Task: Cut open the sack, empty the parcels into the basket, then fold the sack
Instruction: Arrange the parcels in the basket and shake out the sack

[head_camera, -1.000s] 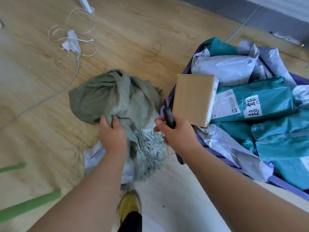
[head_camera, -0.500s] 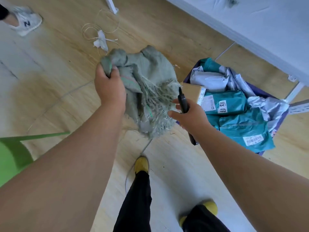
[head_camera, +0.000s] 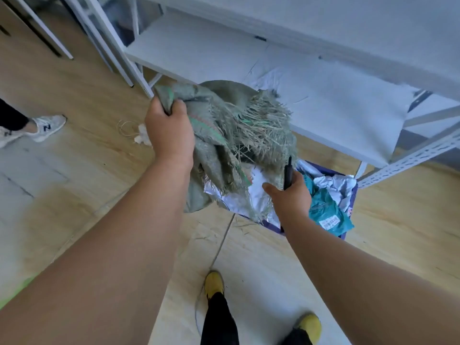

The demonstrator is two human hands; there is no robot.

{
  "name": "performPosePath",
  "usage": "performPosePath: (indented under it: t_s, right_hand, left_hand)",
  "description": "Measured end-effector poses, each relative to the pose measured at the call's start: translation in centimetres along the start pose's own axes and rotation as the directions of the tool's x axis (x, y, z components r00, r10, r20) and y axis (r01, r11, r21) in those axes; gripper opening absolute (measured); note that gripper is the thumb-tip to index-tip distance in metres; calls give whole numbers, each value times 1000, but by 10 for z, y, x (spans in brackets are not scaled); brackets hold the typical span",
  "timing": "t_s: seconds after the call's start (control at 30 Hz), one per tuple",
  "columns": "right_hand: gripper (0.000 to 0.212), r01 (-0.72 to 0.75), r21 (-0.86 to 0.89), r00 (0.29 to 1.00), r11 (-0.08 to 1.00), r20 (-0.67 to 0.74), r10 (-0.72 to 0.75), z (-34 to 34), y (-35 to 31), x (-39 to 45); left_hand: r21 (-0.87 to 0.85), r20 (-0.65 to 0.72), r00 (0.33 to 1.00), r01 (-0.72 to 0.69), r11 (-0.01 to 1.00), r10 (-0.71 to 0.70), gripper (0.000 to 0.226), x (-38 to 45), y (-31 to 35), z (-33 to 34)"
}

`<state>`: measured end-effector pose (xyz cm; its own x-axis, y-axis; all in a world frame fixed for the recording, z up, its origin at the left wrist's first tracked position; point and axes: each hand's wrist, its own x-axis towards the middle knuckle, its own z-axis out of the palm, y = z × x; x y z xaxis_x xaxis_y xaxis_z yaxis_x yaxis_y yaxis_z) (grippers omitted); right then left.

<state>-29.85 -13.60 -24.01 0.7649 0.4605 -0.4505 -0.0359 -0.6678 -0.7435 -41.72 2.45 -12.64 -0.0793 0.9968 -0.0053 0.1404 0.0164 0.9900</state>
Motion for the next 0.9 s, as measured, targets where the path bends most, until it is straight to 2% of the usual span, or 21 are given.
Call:
performPosePath:
  t_s: [0.1,0.27,0.33,0.4,0.47,0.53,0.6,0.67,0.7,0.73,0.77,0.83,0.87,0.9]
  right_hand:
    - [74,-17,44,997,999,-76,21,-24,-15,0]
    - [80,-151,107,983,983,-85,160,-48,-22,0]
    - [71,-161,169,980,972,-87,177,-50,-30,1]
    - [49,-181,248,977,952,-66,203,-49,-41,2]
    - [36,-200,357,974,912,-31,226,-46,-54,1]
    - [34,-180,436,978,882,-16,207,-38,-64,-1]
    - [28,-119,454,989,883,-24,146,-32,-77,-6]
    - [25,-45,500,997,865,-32,71,-31,-93,-14]
    - [26,-13,522,999,853,-37,38,-33,-101,-17]
    - [26,19,533,999,846,-46,7,-38,-109,-21]
    - [24,55,537,998,842,-53,-32,-44,-119,-24]
    - [21,136,527,991,839,-68,-118,-57,-134,-28]
    - [22,172,527,985,832,-66,-161,-64,-140,-30]
    - [21,202,527,978,825,-58,-202,-71,-144,-32]
  left_hand:
    - [-62,18,1000,-3,998,4,22,0,47,-1]
    - [-143,-6,1000,2,990,-2,12,27,126,-12]
    - [-183,9,1000,5,983,-3,12,34,152,-14]
    - [-201,13,1000,2,980,1,11,38,172,-16]
    - [-183,8,1000,-9,983,10,10,38,186,-16]
    - [-113,3,998,-58,992,59,14,36,190,-16]
    - [25,16,985,-175,984,174,15,29,187,-15]
    - [288,81,954,-298,910,287,7,22,179,-14]
    - [415,101,949,-313,854,298,14,19,172,-14]
    - [498,96,956,-287,819,277,24,19,164,-14]
    - [520,45,975,-209,828,217,36,21,154,-15]
    - [525,-144,988,29,851,55,66,23,143,-19]
    - [572,-217,973,64,818,76,80,19,139,-21]
    - [638,-211,960,-7,770,183,89,14,136,-22]
